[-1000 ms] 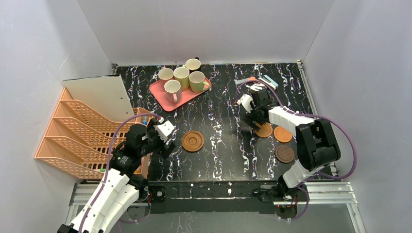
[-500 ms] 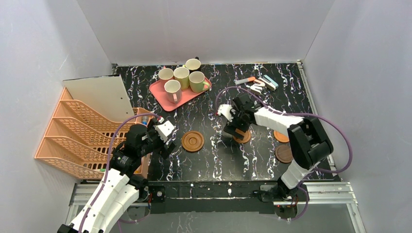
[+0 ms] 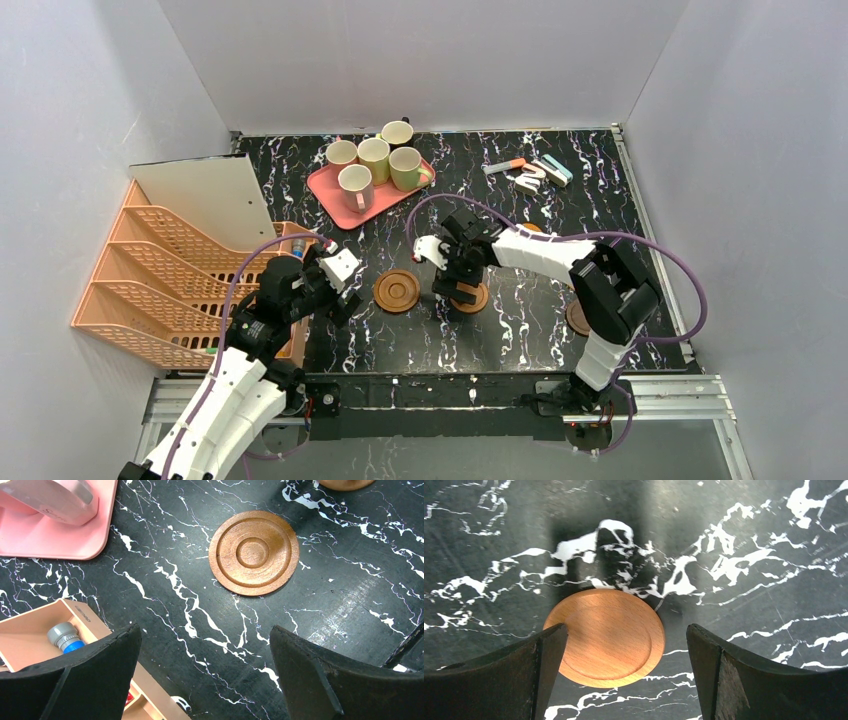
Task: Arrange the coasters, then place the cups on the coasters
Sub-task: Move the coaster to the center of the board.
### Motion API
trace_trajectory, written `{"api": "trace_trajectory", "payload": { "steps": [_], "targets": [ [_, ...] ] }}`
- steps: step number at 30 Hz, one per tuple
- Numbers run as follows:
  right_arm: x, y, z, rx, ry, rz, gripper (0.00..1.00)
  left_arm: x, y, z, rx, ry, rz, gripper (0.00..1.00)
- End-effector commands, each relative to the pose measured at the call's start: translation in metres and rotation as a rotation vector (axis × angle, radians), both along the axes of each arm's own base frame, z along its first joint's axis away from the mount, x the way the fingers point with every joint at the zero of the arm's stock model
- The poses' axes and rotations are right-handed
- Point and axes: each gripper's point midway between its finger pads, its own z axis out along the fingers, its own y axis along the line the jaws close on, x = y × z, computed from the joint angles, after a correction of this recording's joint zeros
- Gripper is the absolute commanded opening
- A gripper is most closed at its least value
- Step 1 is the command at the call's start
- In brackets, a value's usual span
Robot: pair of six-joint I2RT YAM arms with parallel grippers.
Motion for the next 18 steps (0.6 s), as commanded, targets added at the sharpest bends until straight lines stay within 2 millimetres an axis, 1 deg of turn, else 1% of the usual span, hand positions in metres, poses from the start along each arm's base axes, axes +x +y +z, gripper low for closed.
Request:
{"api": "trace_trajectory", "payload": {
  "steps": [1, 7, 9, 11, 15, 18],
  "targets": [
    [-0.026, -0.001, -0.013, -0.042, 0.075, 0.043, 0.99, -0.001, 0.000, -0.001, 0.001, 0.001, -0.006, 0.98],
    [-0.015, 0.006, -0.010, -0.032, 0.002, 0.036, 0.99, -0.001, 0.000, -0.002, 0.002, 0.005, -0.008, 0.98],
    [-0.008, 0.008, -0.006, -0.028, -0.033, 0.026, 0.99, -0.001, 0.000, -0.002, 0.003, 0.006, -0.006, 0.98],
    [-0.004, 0.007, 0.003, -0.019, -0.070, 0.024, 0.99, -0.001, 0.000, -0.001, 0.002, 0.004, -0.007, 0.98],
    [0.005, 0.010, 0.034, 0.041, -0.170, 0.025, 0.99, -0.001, 0.000, -0.002, 0.002, 0.005, -0.007, 0.98],
    [0.011, 0.008, 0.051, 0.049, -0.215, 0.009, 0.99, 0.000, 0.001, -0.002, 0.003, 0.004, -0.005, 0.98]
  ]
}}
